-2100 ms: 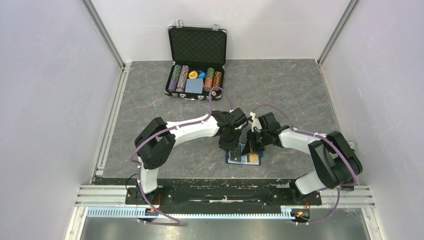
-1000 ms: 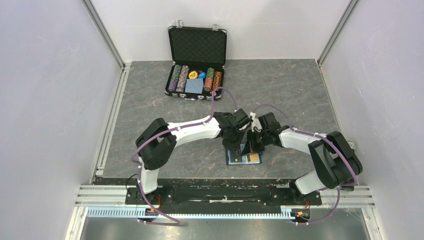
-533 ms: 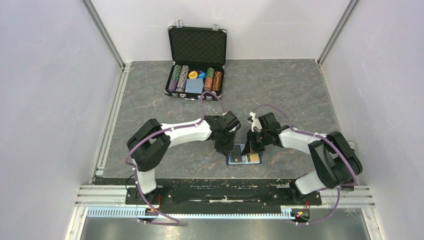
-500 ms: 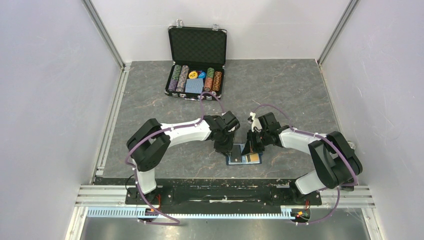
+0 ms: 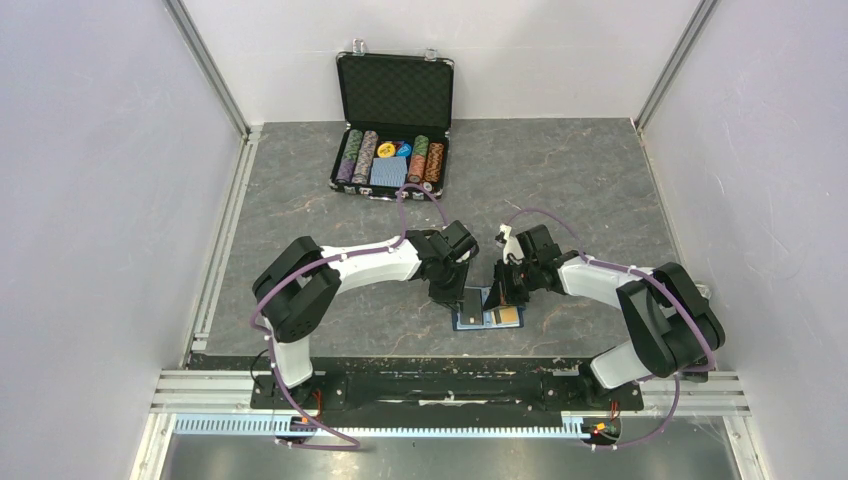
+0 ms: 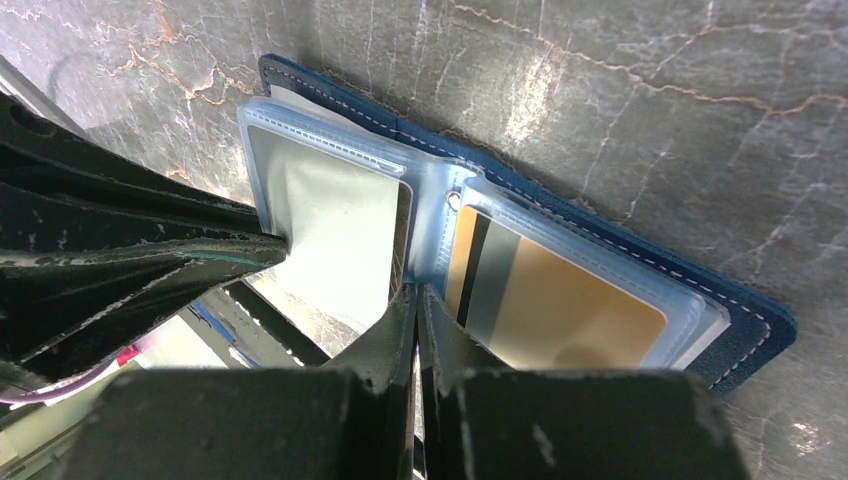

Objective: Put the credit cards into the card holder
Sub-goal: Turn over the card holder at the center of the board.

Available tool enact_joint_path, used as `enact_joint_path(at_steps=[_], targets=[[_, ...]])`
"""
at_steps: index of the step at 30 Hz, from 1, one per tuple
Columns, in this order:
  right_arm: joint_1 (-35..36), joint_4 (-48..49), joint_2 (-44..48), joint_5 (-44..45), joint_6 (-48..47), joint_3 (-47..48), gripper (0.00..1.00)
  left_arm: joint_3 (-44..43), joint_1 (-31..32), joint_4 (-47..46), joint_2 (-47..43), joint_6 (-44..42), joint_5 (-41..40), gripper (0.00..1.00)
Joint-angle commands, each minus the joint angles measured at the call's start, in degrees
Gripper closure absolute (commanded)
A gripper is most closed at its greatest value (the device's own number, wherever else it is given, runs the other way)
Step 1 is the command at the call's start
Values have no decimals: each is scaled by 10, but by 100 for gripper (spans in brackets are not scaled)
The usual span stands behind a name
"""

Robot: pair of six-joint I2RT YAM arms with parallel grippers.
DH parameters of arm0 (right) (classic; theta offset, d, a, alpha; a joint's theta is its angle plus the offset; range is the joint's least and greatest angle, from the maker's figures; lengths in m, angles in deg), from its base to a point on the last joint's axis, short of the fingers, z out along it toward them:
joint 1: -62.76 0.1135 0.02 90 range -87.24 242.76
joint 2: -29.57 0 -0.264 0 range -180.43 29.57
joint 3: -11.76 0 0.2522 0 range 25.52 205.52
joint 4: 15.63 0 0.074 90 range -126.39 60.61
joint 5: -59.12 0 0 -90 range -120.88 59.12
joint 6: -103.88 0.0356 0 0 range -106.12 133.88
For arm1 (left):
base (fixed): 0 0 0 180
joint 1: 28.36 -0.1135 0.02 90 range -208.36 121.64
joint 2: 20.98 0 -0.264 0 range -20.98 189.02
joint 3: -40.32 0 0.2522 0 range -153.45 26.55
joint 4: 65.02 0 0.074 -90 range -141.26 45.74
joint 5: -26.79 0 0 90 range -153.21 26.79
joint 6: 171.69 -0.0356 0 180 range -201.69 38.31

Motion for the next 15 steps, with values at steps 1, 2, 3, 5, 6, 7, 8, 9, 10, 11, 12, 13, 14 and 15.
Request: enact_joint_path(at_steps=[1, 2, 3, 5, 6, 7, 8, 9, 10, 11, 12, 13, 14, 15], targets=[[2, -2, 4, 17, -7, -4, 100, -15, 3, -18, -21, 7, 9, 89], [2, -2, 3, 17, -7, -4, 100, -17, 4, -17, -21, 5, 9, 90], [2, -2, 3, 17, -6, -4, 100, -18, 4, -16, -21, 4, 9, 90], [2, -2, 4, 17, -7, -4, 100, -21, 4, -17, -20, 3, 12, 91], [2, -2, 3, 17, -6, -4, 100, -23, 5, -17, -20, 2, 14, 91], [2, -2, 3, 17, -7, -4, 100, -27, 6, -17, -19, 1, 15, 91], [2, -2, 4, 17, -6, -4, 100, -30, 7, -17, -19, -1, 16, 90], [2, -2, 5, 17, -6, -4, 100, -34, 8, -17, -20, -2, 16, 90], [2, -2, 4, 18, -6, -4, 100, -38, 9, -17, -21, -3, 17, 89], [2, -2, 5, 17, -6, -4, 100, -43, 10, -17, -21, -4, 17, 88], [2, -2, 4, 18, -5, -3, 100, -46, 10, -17, -23, -5, 17, 88], [2, -2, 4, 18, -6, -3, 100, -49, 11, -15, -24, -7, 16, 87], [2, -2, 3, 17, -5, -3, 100, -54, 12, -12, -25, -10, 14, 86], [2, -3, 2, 17, -6, -3, 100, -59, 13, -7, -27, -13, 10, 85]])
